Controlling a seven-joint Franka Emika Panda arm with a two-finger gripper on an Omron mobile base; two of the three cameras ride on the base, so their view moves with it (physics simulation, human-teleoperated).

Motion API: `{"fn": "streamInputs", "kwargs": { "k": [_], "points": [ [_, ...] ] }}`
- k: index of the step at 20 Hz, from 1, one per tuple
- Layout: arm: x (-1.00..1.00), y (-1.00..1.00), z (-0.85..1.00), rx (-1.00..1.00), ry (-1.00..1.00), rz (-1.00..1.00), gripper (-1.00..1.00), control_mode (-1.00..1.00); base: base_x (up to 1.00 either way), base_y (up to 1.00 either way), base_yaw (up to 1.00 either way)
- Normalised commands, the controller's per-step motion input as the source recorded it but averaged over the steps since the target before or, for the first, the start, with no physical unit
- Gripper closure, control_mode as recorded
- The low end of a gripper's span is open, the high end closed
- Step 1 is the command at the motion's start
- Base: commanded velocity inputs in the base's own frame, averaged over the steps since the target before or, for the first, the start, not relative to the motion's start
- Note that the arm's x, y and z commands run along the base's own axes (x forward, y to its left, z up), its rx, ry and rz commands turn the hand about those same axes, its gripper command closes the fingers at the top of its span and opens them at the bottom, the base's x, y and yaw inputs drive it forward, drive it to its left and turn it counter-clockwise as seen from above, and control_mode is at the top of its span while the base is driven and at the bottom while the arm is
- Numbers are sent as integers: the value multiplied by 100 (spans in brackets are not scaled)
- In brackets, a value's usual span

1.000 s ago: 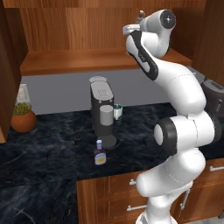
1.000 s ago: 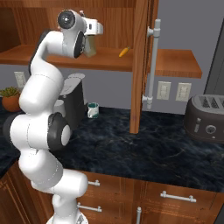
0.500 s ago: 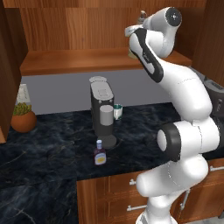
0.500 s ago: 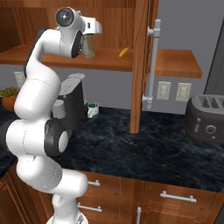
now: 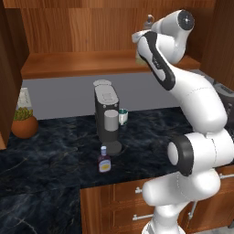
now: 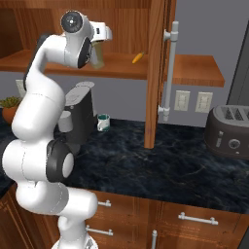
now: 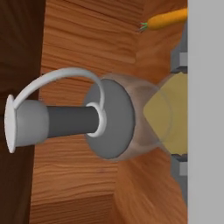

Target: Pick the oil and vinegar bottle and condiment bottle from the counter and place them in the cabinet.

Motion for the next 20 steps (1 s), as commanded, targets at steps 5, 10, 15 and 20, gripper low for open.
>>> {"fn": "streamInputs", "kwargs": {
  "k": [5,10,15,20],
  "points": [
    [2,0,-46,0,3,0,100,-100,0,0,0],
    [10,0,-39,-1,1,0,100,-100,0,0,0],
    [27,0,-53,0,3,0,100,-100,0,0,0],
    [31,0,-45,0,3,0,-100,-100,0,0,0]
  ]
}}
